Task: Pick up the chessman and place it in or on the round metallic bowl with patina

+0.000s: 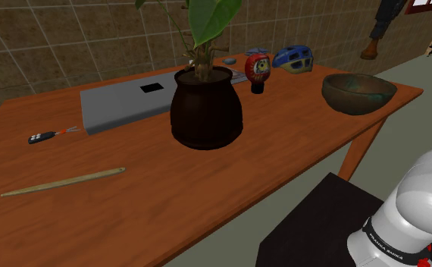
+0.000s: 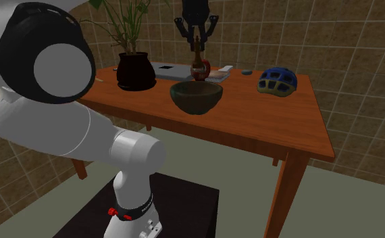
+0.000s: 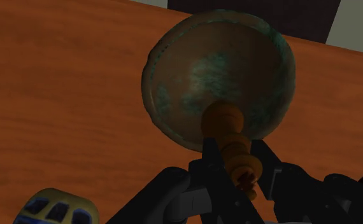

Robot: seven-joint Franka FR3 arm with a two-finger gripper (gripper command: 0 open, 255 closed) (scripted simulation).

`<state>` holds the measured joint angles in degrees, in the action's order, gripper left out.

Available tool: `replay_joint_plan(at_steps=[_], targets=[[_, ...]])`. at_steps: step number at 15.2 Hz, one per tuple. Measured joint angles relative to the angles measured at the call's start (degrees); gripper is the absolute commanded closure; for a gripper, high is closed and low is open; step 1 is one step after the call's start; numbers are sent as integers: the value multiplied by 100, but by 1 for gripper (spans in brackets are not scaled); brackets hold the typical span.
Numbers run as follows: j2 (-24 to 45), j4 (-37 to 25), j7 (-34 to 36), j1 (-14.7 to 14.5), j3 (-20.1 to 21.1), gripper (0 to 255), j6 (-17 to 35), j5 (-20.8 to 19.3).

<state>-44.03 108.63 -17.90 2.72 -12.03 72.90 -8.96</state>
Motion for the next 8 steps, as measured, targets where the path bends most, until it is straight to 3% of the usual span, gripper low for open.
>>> replay_joint_plan(at_steps=[8], targets=[[-411,918,49,48,-26,255,506,-59]])
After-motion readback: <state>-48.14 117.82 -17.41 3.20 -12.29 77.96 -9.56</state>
